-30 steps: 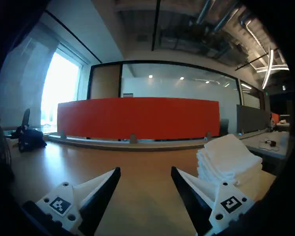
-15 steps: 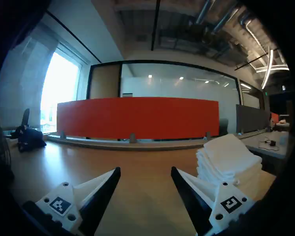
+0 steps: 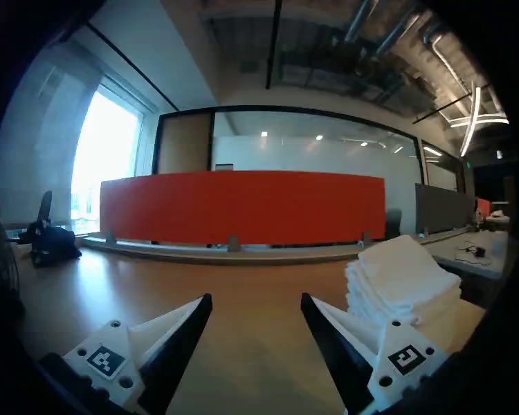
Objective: Fold towel
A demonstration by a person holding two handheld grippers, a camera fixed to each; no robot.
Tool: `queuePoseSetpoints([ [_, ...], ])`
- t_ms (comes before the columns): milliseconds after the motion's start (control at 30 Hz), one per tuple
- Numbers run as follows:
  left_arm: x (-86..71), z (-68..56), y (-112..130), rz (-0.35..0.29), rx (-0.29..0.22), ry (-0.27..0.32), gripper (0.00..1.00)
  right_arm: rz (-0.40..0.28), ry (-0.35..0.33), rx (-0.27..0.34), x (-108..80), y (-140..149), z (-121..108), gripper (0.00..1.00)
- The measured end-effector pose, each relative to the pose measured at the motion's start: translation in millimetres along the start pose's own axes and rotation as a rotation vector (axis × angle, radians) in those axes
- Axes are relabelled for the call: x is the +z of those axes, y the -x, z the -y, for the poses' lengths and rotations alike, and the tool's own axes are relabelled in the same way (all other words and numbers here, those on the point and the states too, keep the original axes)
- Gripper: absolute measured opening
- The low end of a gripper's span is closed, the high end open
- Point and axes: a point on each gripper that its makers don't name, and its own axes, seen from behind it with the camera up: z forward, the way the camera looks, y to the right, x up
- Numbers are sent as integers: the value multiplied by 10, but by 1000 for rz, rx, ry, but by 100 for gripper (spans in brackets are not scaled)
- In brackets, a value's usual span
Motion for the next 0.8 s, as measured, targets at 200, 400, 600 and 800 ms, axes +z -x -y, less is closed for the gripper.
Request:
queuePoseSetpoints([
  [200,1,0,-7,0,0,0,94,0,0,0,-1,-4,3,99],
  [400,-3,2,-19,0,0,0,94,0,0,-1,-2,-10,5,100],
  [600,-8,4,-42,1,0,0,94,0,0,-1,-1,-4,1,99],
  [800,-15,7,-59,2,0,0,94,0,0,0,1,-2,1,99],
])
